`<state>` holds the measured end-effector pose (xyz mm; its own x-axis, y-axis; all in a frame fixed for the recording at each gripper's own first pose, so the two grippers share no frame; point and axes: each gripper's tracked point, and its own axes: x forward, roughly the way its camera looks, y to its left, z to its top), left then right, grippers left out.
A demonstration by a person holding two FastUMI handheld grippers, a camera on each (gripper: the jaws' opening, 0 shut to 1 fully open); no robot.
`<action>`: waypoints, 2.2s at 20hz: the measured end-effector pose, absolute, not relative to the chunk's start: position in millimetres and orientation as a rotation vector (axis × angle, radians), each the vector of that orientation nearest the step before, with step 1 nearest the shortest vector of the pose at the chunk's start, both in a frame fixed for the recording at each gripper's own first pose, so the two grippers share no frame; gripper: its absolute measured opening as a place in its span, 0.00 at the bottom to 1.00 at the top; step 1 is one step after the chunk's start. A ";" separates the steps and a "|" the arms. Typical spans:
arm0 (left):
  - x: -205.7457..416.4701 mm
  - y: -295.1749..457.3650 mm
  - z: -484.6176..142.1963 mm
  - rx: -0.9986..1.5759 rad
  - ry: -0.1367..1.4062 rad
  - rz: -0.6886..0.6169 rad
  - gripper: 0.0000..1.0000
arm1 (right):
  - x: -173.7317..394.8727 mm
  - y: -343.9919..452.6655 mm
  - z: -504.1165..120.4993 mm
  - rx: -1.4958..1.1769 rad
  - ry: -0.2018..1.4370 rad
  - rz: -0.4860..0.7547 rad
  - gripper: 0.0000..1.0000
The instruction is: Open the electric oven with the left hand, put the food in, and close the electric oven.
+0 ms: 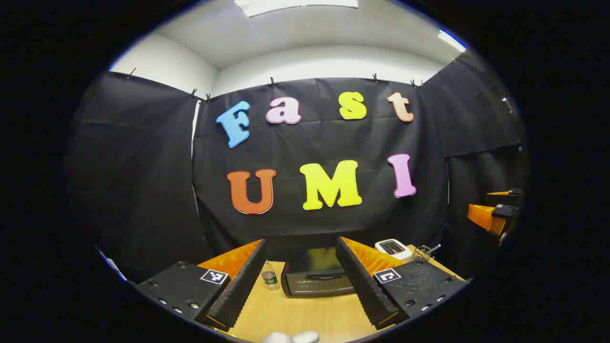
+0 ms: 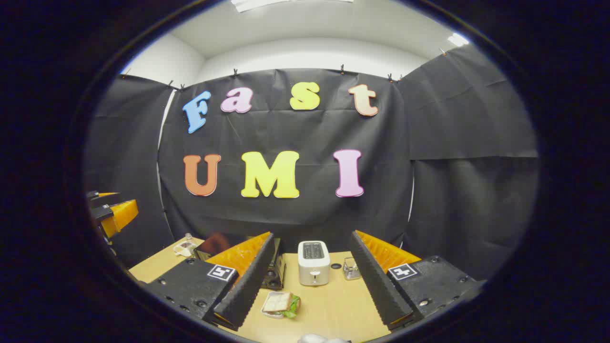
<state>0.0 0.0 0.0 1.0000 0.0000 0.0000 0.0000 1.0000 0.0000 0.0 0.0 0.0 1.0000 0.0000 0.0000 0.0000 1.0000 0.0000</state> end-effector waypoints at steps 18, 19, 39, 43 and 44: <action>63.7 -16.2 -40.3 -0.002 0.035 -0.025 0.95 | 31.3 -0.8 -11.3 -0.022 0.033 -0.005 0.92; 71.8 -19.1 -49.6 -0.017 0.049 -0.026 0.95 | 29.2 -5.2 -8.4 -0.029 0.025 -0.008 0.92; 225.1 -74.2 -266.9 0.018 0.404 -0.042 0.95 | -2.5 -78.3 -15.9 -0.134 0.093 -0.173 0.99; 221.5 -74.0 -271.0 0.014 0.419 -0.048 0.95 | -4.3 -84.0 -20.3 -0.116 0.103 -0.192 0.99; 221.0 -74.1 -272.2 0.004 0.428 -0.042 0.95 | -3.8 -84.3 -21.2 -0.112 0.105 -0.193 0.92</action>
